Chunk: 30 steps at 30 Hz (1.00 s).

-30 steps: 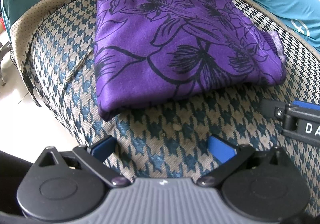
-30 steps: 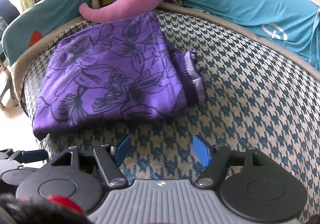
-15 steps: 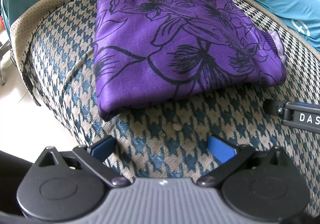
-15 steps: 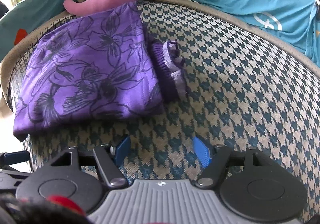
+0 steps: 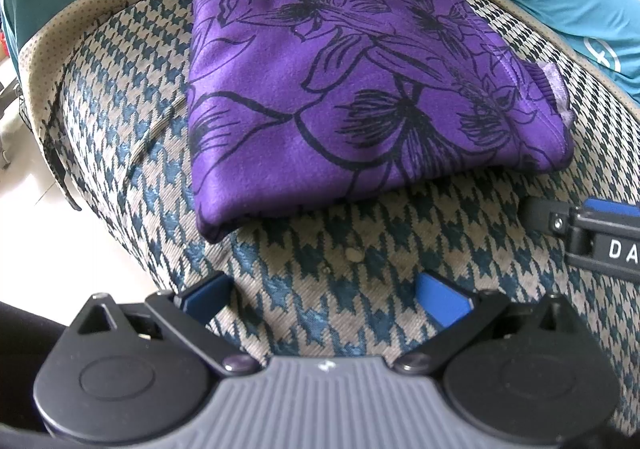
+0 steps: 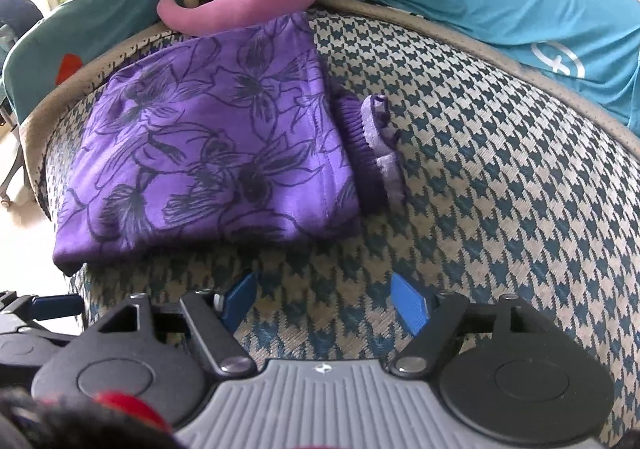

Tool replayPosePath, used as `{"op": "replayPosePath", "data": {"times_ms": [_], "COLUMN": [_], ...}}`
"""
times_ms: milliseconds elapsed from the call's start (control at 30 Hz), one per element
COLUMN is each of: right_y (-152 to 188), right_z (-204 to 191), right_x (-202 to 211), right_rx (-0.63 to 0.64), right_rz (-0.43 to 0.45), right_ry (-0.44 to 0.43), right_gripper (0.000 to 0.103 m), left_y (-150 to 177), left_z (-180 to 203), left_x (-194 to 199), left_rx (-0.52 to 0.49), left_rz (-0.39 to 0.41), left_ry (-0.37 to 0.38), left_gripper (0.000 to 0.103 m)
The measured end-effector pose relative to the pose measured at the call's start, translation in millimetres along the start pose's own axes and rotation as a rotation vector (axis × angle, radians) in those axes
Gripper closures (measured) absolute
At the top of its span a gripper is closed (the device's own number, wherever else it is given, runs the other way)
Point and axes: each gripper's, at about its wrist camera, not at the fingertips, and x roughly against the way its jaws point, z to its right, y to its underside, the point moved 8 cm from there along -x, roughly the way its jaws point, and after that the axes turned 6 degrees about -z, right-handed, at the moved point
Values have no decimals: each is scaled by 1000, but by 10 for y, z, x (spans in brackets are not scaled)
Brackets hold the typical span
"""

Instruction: Fold clothes

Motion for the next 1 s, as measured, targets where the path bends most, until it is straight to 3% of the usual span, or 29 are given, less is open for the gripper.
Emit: {"op": "replayPosePath", "data": {"times_ms": [1000], "right_y": [48], "right_z": [14], "right_x": [-45], "right_rx": [0], "right_rz": [-19], "right_ry": [-4], "right_gripper": [28], "left_y": [4], "left_z": [27], "left_x": [14], "left_rx": [6], "left_rz": [-6], "left_ry": [-5], "left_gripper": [0]}}
